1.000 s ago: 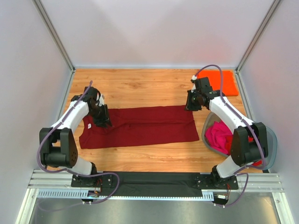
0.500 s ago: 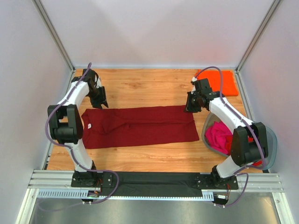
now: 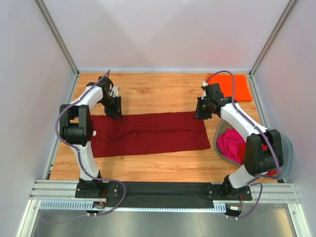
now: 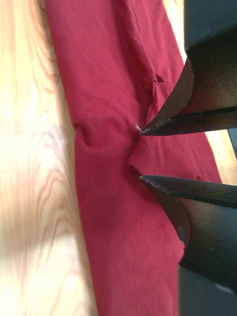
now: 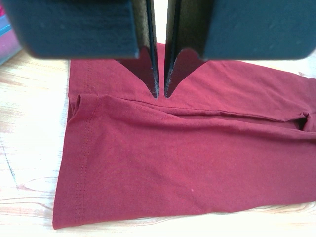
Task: Fold and stack the t-shirts
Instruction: Fold the tshirt
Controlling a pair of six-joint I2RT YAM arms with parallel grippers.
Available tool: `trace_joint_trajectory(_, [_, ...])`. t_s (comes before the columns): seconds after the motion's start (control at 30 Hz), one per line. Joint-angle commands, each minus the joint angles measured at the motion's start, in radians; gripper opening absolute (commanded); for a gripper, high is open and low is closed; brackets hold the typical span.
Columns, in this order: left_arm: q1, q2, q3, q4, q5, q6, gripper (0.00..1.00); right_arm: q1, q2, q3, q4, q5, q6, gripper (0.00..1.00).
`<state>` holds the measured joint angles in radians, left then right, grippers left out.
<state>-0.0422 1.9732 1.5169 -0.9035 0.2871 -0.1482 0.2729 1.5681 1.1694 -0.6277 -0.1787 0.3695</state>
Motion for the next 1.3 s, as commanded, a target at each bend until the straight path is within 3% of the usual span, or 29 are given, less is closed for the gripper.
trace_joint_trajectory(0.0, [-0.012, 0.019, -0.018, 0.015, -0.011, 0.032, 0.45, 0.003, -0.006, 0.01, 0.039, -0.015, 0.003, 0.08])
trace_joint_trajectory(0.57, [-0.05, 0.023, -0.046, 0.023, -0.048, 0.032, 0.4, 0.005, 0.007, 0.044, 0.016, -0.016, -0.023, 0.08])
trace_joint_trajectory(0.67, [-0.058, 0.009, -0.058, 0.023, -0.034, 0.024, 0.3, 0.006, 0.01, 0.058, 0.014, -0.022, -0.02, 0.08])
trace_joint_trajectory(0.77, [-0.077, -0.014, -0.061, -0.011, -0.061, 0.009, 0.12, 0.003, 0.01, 0.062, 0.016, -0.028, -0.015, 0.08])
trace_joint_trajectory(0.9, [-0.107, -0.077, -0.118, -0.063, -0.101, -0.013, 0.05, 0.005, 0.007, 0.058, 0.013, -0.033, -0.014, 0.08])
trace_joint_trajectory(1.03, [-0.125, -0.161, -0.199, -0.077, -0.126, -0.054, 0.06, 0.003, -0.005, 0.046, 0.019, -0.025, -0.015, 0.08])
trace_joint_trajectory(1.27, [-0.145, -0.316, -0.319, -0.103, -0.103, -0.1, 0.25, 0.003, 0.041, 0.009, 0.04, -0.012, -0.001, 0.08])
